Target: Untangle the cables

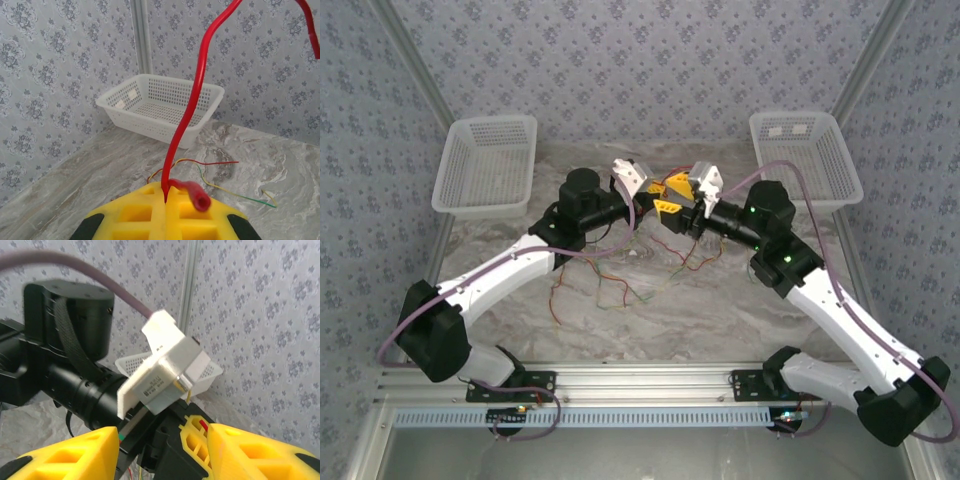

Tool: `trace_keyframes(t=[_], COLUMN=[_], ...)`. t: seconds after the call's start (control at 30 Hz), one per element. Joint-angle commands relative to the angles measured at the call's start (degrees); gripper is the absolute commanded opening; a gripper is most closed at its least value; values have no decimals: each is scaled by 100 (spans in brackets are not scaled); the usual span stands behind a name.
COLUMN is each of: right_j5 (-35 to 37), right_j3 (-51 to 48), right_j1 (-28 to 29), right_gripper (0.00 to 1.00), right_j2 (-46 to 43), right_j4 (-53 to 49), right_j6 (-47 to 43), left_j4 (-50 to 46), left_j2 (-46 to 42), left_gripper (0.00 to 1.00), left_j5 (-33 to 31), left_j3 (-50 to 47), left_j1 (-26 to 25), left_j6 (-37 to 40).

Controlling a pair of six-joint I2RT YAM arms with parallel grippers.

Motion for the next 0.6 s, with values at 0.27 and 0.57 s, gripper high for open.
trace_keyframes(t=[0.27,0.57], right_j5=[327,413], right_j3=[469,505], right_j1=[-182,-246], right_gripper=[56,25], right_j2=[874,993], right_j4=[-121,147], right_j6=[-366,-165], left_j4=[85,170], left_j2=[-128,-163], left_gripper=[0,0], left_j5=[155,426], left_j3=[137,-16], left_j1=[-53,-89], left_j6=[9,65])
